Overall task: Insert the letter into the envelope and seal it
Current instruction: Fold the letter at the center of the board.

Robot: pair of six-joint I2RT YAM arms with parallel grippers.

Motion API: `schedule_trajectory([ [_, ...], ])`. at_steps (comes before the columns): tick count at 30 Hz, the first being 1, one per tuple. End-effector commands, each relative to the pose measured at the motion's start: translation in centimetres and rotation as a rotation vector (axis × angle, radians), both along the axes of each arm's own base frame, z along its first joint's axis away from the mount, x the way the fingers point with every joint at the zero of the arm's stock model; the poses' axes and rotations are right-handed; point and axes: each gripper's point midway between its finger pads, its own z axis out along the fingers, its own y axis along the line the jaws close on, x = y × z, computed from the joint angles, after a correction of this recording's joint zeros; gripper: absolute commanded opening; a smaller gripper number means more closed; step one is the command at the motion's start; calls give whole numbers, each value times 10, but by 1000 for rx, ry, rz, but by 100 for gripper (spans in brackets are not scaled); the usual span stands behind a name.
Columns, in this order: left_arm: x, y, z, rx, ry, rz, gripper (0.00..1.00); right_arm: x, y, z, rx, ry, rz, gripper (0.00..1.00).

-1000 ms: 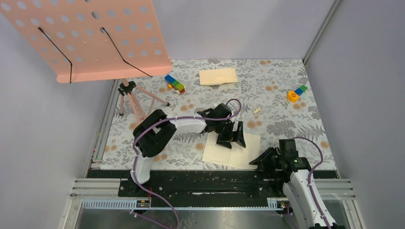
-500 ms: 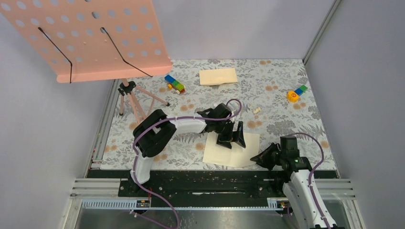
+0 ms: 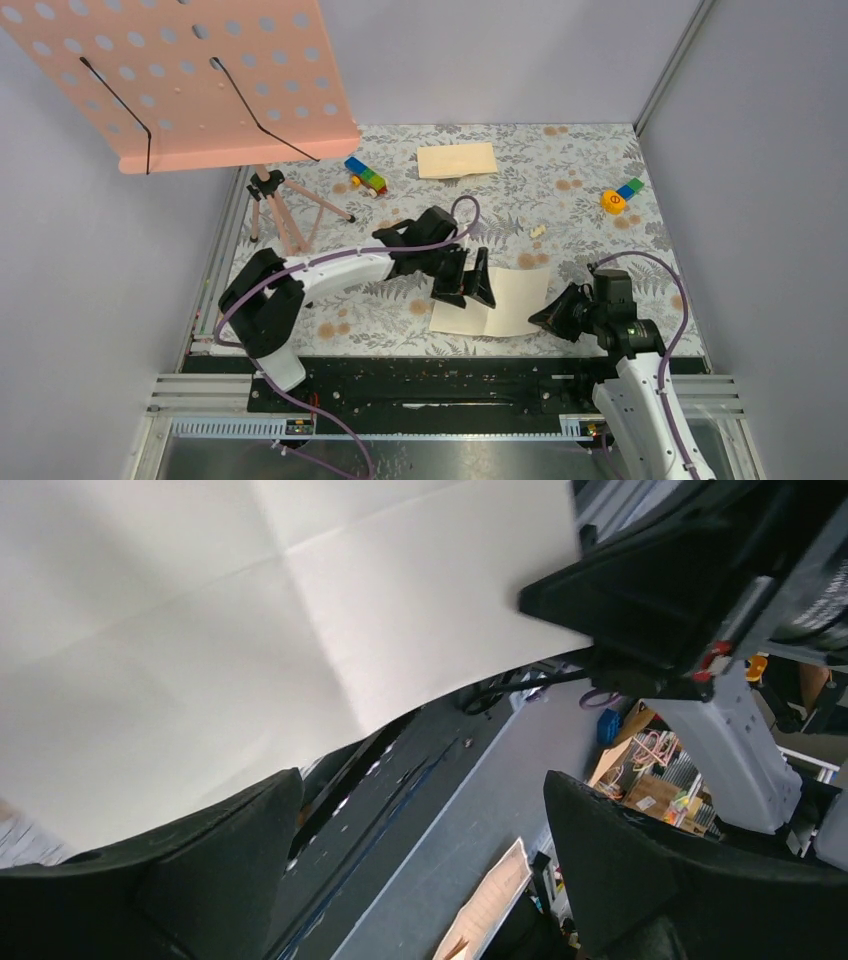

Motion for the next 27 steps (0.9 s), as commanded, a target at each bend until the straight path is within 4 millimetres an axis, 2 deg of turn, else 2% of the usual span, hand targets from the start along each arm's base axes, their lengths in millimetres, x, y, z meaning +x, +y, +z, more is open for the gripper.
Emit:
schedule_trajectory([
  [1,6,30,-21,37,30,82,94,0,2,18,-19,-76,67,0],
  [3,13,35,-35,49,56,118,94,1,4,19,-20,-87,84,0],
  [6,23,29,-45,6,92,163,93,3,7,24,-21,-109,111,0],
  [14,44,15,-56,29,103,228,93,1,12,40,-55,-176,215,0],
  [20,41,16,-75,56,140,229,93,-4,25,57,-70,-228,335,0],
  [27,36,22,-86,83,147,223,92,-7,51,59,-119,-176,458,0],
])
